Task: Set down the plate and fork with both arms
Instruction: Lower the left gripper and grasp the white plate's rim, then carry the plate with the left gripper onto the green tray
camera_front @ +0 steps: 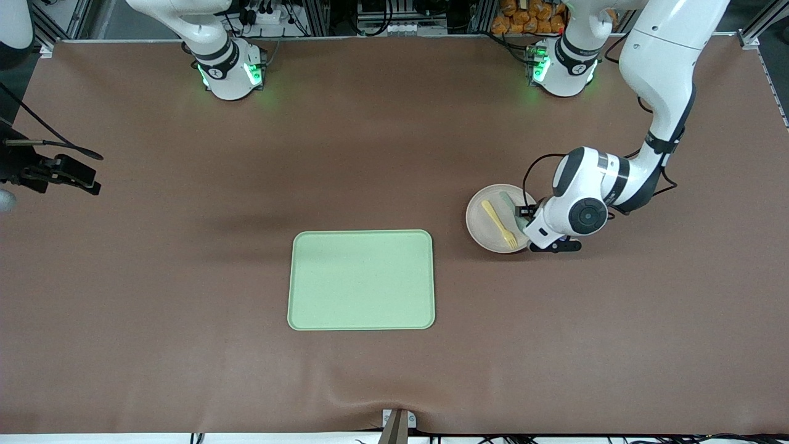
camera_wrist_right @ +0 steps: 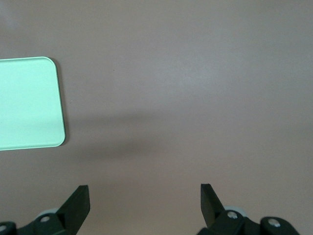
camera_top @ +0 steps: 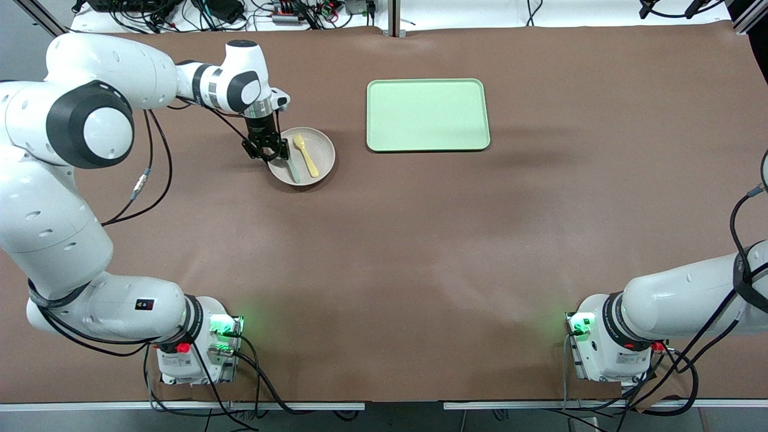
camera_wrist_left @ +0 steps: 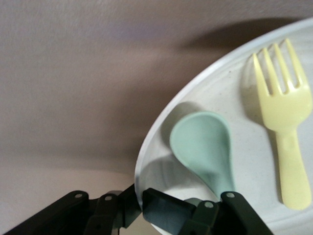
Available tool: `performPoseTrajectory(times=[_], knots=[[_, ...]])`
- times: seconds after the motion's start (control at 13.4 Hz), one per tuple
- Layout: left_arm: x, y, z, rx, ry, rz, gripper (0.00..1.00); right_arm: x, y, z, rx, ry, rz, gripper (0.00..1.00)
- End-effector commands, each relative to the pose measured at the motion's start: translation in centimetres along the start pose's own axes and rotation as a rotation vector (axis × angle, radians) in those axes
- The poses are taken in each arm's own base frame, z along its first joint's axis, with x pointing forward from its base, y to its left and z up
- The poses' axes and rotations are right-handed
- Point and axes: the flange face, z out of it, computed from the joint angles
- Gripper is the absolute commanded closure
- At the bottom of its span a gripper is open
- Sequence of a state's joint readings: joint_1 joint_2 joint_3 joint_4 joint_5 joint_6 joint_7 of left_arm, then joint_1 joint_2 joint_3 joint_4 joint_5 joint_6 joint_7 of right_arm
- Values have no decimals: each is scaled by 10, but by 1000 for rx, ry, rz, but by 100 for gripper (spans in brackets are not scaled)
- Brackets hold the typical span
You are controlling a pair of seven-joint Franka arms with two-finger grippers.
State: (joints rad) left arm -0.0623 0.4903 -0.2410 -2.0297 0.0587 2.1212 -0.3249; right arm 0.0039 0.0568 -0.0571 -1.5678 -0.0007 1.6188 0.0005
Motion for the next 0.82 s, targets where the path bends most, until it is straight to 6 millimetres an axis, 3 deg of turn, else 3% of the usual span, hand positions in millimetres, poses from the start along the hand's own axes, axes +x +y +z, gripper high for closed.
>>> performPoseTrajectory(times=[0.0, 0.52, 0.74], knots=[[11, -4, -13, -3, 33, 32, 100, -2, 4, 1, -5, -3, -3, 0], [27, -4, -51, -118, 86, 57, 100, -2, 6, 1, -5, -3, -2, 0], [43, 15, -78, -173, 126, 56, 100, -1, 6, 1, -5, -3, -2, 0]])
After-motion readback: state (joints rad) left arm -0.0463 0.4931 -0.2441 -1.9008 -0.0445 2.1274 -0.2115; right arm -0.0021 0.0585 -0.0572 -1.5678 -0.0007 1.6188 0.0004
